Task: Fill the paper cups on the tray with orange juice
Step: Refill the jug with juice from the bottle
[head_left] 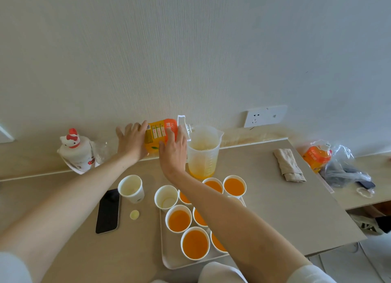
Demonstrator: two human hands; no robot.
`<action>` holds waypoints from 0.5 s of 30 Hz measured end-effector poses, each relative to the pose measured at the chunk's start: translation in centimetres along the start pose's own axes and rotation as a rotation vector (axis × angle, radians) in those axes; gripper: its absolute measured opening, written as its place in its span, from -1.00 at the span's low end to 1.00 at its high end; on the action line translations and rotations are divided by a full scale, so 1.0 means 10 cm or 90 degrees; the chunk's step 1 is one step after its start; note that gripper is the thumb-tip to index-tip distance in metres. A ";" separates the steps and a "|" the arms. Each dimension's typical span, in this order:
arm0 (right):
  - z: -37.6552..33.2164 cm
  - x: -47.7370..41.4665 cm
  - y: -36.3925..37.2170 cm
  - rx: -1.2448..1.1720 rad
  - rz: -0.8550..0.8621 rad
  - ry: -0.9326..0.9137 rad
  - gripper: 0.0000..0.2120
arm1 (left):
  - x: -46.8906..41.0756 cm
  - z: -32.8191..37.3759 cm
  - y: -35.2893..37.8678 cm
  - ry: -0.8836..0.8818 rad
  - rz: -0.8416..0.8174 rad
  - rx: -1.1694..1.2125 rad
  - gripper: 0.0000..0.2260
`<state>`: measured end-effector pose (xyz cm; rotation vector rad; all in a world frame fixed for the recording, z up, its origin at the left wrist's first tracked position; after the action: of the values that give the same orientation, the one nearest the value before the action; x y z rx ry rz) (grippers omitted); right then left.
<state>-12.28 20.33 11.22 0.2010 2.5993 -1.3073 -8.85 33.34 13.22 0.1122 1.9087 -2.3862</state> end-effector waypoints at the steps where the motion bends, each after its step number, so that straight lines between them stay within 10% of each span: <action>1: 0.00 -0.01 -0.01 0.005 0.017 -0.022 -0.59 | -0.01 -0.01 0.02 -0.017 -0.006 0.042 -0.20; 10: 0.06 -0.10 -0.09 0.117 0.258 -0.170 -0.69 | -0.12 -0.16 -0.08 -0.114 0.054 0.372 -0.02; 15: 0.17 -0.13 -0.07 0.000 0.091 -0.056 -0.71 | -0.21 -0.42 0.00 -0.126 0.040 0.563 0.09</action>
<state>-10.93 18.48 11.15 0.3155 2.4621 -1.2375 -6.79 37.52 12.52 -0.0140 0.6555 -2.8555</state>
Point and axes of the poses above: each hand's wrist, its own x-axis away from the middle knuckle, its own y-axis out of the palm, z = x × y, the point moved 2 cm from there along -x, towards the middle knuckle, and after that the axes turned 15 degrees about x, right-handed, at the moved point
